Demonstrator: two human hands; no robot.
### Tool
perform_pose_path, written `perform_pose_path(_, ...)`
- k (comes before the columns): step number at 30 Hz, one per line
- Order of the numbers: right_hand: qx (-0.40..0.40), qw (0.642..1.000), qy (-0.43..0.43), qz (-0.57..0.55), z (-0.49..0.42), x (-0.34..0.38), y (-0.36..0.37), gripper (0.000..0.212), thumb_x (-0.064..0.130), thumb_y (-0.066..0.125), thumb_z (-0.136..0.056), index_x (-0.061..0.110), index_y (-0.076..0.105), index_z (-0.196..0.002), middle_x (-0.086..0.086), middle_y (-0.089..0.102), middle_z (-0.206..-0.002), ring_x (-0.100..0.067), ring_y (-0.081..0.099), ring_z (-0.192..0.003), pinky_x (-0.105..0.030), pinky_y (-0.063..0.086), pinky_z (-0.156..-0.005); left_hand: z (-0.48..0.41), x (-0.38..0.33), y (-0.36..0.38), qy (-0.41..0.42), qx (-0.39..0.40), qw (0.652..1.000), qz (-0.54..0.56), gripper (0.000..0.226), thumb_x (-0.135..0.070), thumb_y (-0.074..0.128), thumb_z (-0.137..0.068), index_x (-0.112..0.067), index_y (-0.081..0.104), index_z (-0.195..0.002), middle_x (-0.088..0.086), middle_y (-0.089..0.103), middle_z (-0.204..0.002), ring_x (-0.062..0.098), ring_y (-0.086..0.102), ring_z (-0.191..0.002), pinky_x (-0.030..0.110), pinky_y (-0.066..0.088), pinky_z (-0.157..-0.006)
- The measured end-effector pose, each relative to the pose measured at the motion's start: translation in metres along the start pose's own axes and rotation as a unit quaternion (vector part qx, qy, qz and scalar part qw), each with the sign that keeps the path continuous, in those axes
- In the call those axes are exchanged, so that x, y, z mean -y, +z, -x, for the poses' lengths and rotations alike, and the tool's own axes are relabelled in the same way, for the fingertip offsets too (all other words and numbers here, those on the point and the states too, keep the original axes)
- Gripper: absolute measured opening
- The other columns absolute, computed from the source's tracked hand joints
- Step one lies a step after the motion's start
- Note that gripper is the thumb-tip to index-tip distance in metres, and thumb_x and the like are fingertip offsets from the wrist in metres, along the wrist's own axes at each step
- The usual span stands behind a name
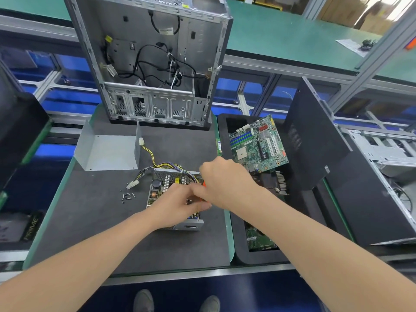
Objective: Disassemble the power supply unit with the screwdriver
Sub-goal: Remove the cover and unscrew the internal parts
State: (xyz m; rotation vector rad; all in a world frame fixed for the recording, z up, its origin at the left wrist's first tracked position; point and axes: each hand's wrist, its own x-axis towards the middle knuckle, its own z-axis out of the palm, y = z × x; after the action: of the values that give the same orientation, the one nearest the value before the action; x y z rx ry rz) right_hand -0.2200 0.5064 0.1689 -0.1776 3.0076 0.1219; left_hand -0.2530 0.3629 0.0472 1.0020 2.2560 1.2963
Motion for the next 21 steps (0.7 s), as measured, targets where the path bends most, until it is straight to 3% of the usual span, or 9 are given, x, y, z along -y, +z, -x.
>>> perform_pose_path(2,0.034,0.999,-0.016,-0.009,-0.003,-0.004,-0.002,0.025,0.035,0.063,-0.086,0.013,0.050,-0.085,-0.003,0.035,-0.067,-0.033,0.047,-0.071,-0.030,0.024,-0.048,0.001,0.000,-0.002,-0.002,0.005,1.000,0.026,0.014,-0.019,0.075,-0.096,-0.032,0.069,-0.093,-0.030,0.070,-0.081,-0.013,0.060,-0.068,0.004,0.040,-0.064)
perform_pose_path(5,0.059,0.995,-0.061,-0.055,-0.004,-0.013,-0.006,0.020,0.029,0.070,-0.077,0.017,0.059,-0.090,-0.005,0.054,-0.077,-0.034,0.056,-0.073,-0.028,0.034,-0.049,0.002,-0.001,-0.003,0.001,0.010,0.999,0.037,0.007,-0.017,0.074,-0.096,-0.017,0.069,-0.102,-0.025,0.073,-0.088,-0.010,0.067,-0.081,0.005,0.042,-0.069)
perform_pose_path(7,0.079,0.989,-0.096,-0.081,-0.004,-0.018,-0.007,0.020,0.029,0.072,-0.079,0.021,0.058,-0.090,-0.001,0.055,-0.087,-0.031,0.058,-0.078,-0.029,0.037,-0.053,0.001,0.000,-0.003,-0.002,0.006,0.999,0.034,0.006,-0.020,0.071,-0.099,-0.015,0.070,-0.102,-0.012,0.075,-0.091,-0.001,0.069,-0.086,0.019,0.049,-0.073)
perform_pose_path(9,0.085,0.985,-0.125,-0.083,-0.003,-0.020,-0.006,0.022,0.033,0.073,-0.084,0.022,0.056,-0.093,0.001,0.052,-0.090,-0.029,0.058,-0.081,-0.028,0.031,-0.052,0.001,0.000,-0.003,-0.013,0.008,1.000,0.021,0.014,-0.026,0.067,-0.102,-0.013,0.071,-0.097,0.003,0.073,-0.090,0.022,0.067,-0.087,0.038,0.053,-0.075)
perform_pose_path(12,0.069,0.986,-0.127,-0.087,0.000,-0.019,-0.007,0.026,0.039,0.069,-0.086,0.021,0.054,-0.096,-0.001,0.054,-0.094,-0.030,0.059,-0.086,-0.030,0.039,-0.056,0.002,0.000,-0.002,-0.002,0.005,1.000,0.014,0.022,-0.031,0.062,-0.104,-0.015,0.066,-0.090,0.008,0.067,-0.082,0.030,0.059,-0.079,0.041,0.052,-0.073)
perform_pose_path(15,0.012,0.996,-0.066,-0.056,0.005,-0.015,-0.007,0.037,0.052,0.060,-0.088,0.019,0.048,-0.097,-0.003,0.052,-0.084,-0.033,0.058,-0.080,-0.034,0.040,-0.059,0.001,-0.001,-0.003,-0.004,0.006,1.000,0.019,0.019,-0.037,0.063,-0.100,-0.028,0.062,-0.083,-0.004,0.066,-0.075,0.013,0.051,-0.068,0.034,0.044,-0.066)
perform_pose_path(16,-0.016,0.999,-0.035,-0.026,0.006,-0.012,-0.005,0.043,0.059,0.055,-0.089,0.018,0.046,-0.094,-0.002,0.046,-0.075,-0.032,0.054,-0.073,-0.034,0.036,-0.057,0.001,0.000,-0.003,-0.012,0.008,1.000,0.027,0.015,-0.032,0.066,-0.099,-0.035,0.065,-0.085,-0.012,0.071,-0.080,0.004,0.059,-0.073,0.031,0.048,-0.071)
perform_pose_path(18,-0.038,0.999,0.013,0.014,0.006,-0.004,-0.003,0.051,0.068,0.047,-0.092,0.017,0.044,-0.085,0.000,0.032,-0.066,-0.029,0.043,-0.066,-0.034,0.030,-0.055,0.001,-0.001,-0.003,-0.022,0.002,1.000,0.022,0.027,-0.023,0.071,-0.099,-0.048,0.066,-0.091,-0.031,0.073,-0.088,-0.012,0.066,-0.087,0.015,0.049,-0.076)
perform_pose_path(21,0.021,0.999,0.031,-0.017,0.001,0.001,0.000,0.035,0.047,0.054,-0.096,0.017,0.044,-0.082,-0.002,0.031,-0.067,-0.032,0.045,-0.071,-0.032,0.031,-0.055,0.002,0.001,-0.001,-0.009,-0.004,1.000,0.028,0.035,-0.015,0.075,-0.096,-0.048,0.065,-0.091,-0.037,0.071,-0.087,-0.014,0.067,-0.085,0.004,0.043,-0.071)
